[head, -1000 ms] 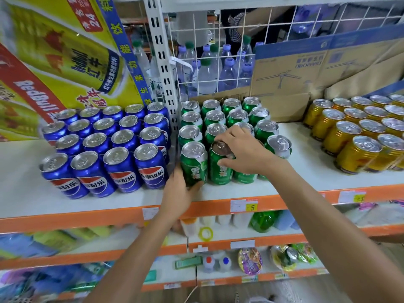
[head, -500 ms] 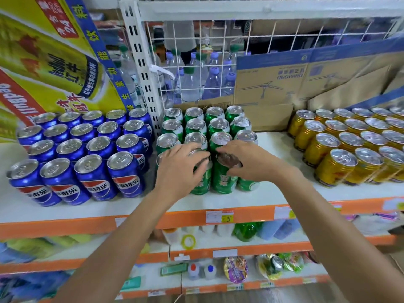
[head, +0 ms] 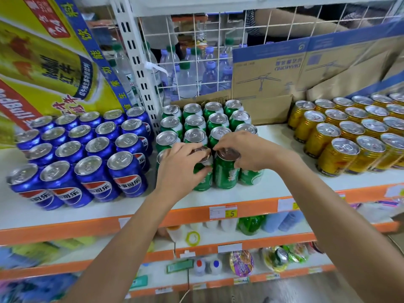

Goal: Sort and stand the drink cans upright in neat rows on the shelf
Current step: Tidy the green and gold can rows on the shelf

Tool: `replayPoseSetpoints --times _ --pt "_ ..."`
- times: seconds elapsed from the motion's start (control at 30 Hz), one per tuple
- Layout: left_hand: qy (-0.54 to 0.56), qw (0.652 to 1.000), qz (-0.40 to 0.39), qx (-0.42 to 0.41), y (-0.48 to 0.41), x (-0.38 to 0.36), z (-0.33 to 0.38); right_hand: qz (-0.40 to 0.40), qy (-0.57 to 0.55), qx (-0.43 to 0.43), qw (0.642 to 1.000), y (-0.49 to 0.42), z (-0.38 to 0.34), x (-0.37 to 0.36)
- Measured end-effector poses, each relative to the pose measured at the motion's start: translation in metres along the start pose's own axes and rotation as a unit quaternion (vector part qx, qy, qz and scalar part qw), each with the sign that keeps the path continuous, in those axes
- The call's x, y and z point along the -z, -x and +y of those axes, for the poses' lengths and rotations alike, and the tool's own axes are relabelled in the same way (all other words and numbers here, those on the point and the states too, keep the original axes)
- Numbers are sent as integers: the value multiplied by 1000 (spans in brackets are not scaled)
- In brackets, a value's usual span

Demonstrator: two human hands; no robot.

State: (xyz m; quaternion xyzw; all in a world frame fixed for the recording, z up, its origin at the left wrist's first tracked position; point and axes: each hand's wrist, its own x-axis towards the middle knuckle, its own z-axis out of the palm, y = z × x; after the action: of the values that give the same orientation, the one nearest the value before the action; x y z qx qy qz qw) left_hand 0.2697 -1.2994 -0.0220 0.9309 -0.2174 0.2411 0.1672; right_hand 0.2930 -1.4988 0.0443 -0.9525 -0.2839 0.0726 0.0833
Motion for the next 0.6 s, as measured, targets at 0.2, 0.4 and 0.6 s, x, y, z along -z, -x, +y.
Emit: replayPoseSetpoints --times 0.2,0.4,0.6 --pt "2 1000 -15 14 1 2 2 -2 -26 -17 1000 2 0 -1" --pt "17 998 -47 23 -7 9 9 44 -8 3 999 15 0 1" --pt "64 993 -92 -26 -30 5 40 135 -84 -59 986 41 30 2"
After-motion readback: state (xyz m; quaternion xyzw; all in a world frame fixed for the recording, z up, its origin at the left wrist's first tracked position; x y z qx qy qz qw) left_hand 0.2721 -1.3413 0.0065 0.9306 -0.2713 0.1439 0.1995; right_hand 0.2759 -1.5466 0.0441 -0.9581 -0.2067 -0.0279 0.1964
